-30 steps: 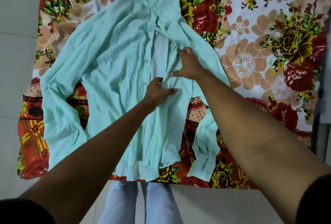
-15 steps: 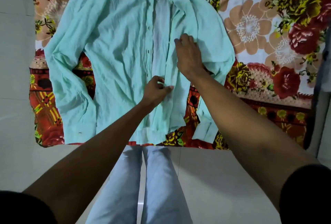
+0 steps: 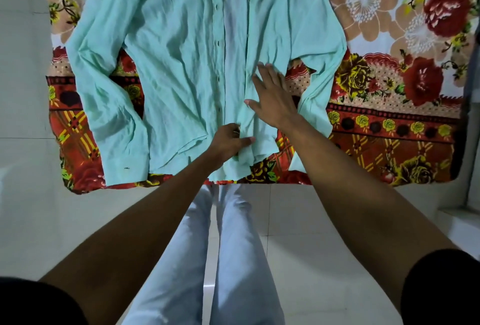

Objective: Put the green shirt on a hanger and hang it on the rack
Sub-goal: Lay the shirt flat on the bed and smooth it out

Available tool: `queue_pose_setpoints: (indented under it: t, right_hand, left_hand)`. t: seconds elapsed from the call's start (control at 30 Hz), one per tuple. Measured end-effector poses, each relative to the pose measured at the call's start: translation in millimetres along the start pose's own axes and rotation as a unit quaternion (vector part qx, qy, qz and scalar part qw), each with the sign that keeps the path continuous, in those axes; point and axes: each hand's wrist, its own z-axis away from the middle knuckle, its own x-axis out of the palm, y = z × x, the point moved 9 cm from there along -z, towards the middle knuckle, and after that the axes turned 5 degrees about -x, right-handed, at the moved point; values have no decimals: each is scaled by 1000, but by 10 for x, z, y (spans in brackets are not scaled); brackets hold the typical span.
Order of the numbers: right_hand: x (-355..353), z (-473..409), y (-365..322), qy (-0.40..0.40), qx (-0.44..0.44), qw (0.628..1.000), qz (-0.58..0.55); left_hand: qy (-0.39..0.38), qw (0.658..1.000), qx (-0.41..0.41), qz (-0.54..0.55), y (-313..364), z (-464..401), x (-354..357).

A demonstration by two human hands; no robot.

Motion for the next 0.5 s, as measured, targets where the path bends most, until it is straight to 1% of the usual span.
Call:
queue_pose_setpoints:
  t: [0.1, 0.17, 0.23, 0.33, 0.37, 0.43, 0.5]
  right_hand:
    - [54, 110, -83, 10, -15, 1000, 19]
    - [144, 152, -100, -14, -26, 999, 16]
    - [202, 171, -71, -35, -28, 999, 14]
    - [249, 182, -34, -67, -21, 997, 27]
    - [267, 194, -41, -71, -20, 997, 36]
    - [260, 209, -70, -67, -16, 996, 51]
    - [157, 182, -115, -31, -2, 998, 49]
  left_hand:
    - [24, 999, -12, 18, -69, 17, 0]
    - [7, 1000, -23, 20, -108, 46, 96]
    - [-38, 998, -37, 18, -150, 89, 250]
    - [-131, 988, -59, 52, -198, 193, 474]
    - [-143, 986, -67, 52, -218, 228, 525]
    - [-119, 989, -87, 22, -245, 251, 528]
    - [-62, 993, -89, -49, -166, 207, 365]
